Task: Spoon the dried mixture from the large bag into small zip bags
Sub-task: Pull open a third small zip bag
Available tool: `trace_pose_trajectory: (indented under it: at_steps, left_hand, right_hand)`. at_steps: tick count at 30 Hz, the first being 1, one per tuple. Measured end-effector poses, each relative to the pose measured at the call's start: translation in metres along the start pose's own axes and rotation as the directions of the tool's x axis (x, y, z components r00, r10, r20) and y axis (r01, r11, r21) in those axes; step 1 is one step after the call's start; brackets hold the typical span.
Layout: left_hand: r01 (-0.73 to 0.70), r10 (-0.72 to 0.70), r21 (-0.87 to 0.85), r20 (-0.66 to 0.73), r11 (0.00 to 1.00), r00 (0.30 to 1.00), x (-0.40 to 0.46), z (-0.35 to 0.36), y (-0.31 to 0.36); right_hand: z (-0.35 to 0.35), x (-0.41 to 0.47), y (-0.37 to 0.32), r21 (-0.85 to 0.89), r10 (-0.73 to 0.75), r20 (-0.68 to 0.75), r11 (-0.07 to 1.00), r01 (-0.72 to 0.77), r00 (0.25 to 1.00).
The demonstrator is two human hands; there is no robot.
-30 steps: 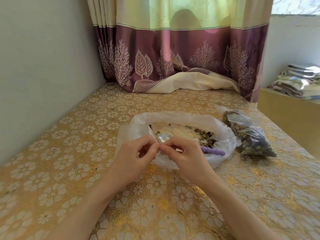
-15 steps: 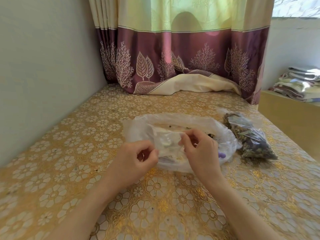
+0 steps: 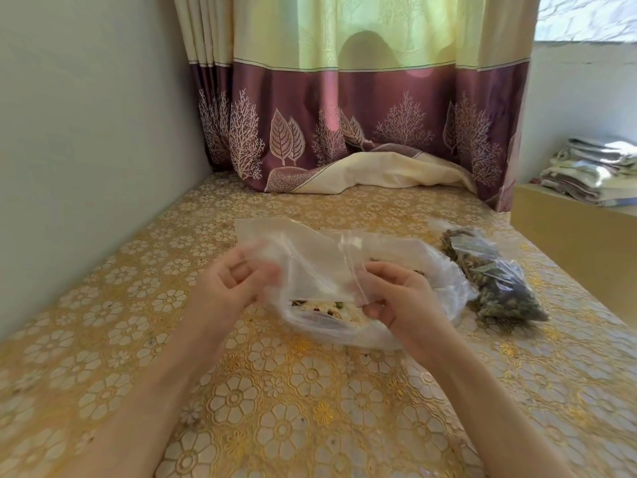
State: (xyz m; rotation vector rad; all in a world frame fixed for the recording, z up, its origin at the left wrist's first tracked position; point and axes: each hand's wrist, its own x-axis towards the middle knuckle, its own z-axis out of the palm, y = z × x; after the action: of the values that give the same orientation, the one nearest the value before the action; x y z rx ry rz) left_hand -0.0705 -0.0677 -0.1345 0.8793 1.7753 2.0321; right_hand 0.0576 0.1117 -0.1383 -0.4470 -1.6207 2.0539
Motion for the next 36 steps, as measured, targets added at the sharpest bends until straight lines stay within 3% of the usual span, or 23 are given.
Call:
trace_pose_trajectory:
  at_steps: [2,4,7,10,16,22,26,30,34,36]
  left_hand:
    - [-0.037,0.038,0.017,-0.031,0.999,0.999,-0.001,0.002,0.0]
    - [-0.045,0.044,-0.009,-0.062,0.999,0.997,0.0,0.001,-0.001]
    - [-0.034,0.029,-0.052,-0.083,0.998,0.996,0.001,0.002,-0.002]
    - [-0.024,0.02,-0.04,-0.106,0.999,0.994,0.002,0.002,-0.004]
    - [0.002,0.003,0.058,-0.09,0.998,0.996,0.001,0.005,-0.008]
    - [0.011,0.013,0.166,-0.142,0.986,0.99,0.003,0.002,-0.007]
    - [-0.07,0.135,0.363,-0.157,0.929,0.978,0.001,0.001,-0.008]
    - [-0.145,0.238,0.409,-0.186,0.901,0.953,-0.002,0.001,-0.006]
    - [-0.219,0.384,0.451,-0.317,0.865,0.867,-0.001,-0.002,-0.001]
    - [-0.327,0.524,0.572,-0.22,0.752,0.823,-0.002,-0.002,0.002]
  right_hand:
    - [0.0,0.0,0.003,-0.134,-0.078,-0.065,0.989,0.069,0.995]
    - [0.0,0.0,0.005,-0.427,-0.273,-0.132,0.883,0.194,0.953]
    - [0.004,-0.002,0.009,-0.604,-0.441,-0.017,0.72,0.342,0.897]
    - [0.008,-0.005,0.011,-0.584,-0.497,0.133,0.66,0.473,0.857]
    - [0.014,-0.009,0.012,-0.314,-0.381,0.267,0.834,0.454,0.885]
    - [0.005,-0.007,0.001,-0.208,-0.315,0.184,0.913,0.35,0.931]
    - [0.0,-0.005,-0.003,-0.201,-0.29,0.114,0.93,0.307,0.95]
    - [0.001,-0.004,0.0,-0.223,-0.287,0.107,0.926,0.304,0.952]
    - [0.0,-0.005,0.0,-0.362,-0.354,0.088,0.859,0.361,0.931]
    - [0.0,-0.007,0.0,-0.42,-0.387,0.112,0.817,0.396,0.915]
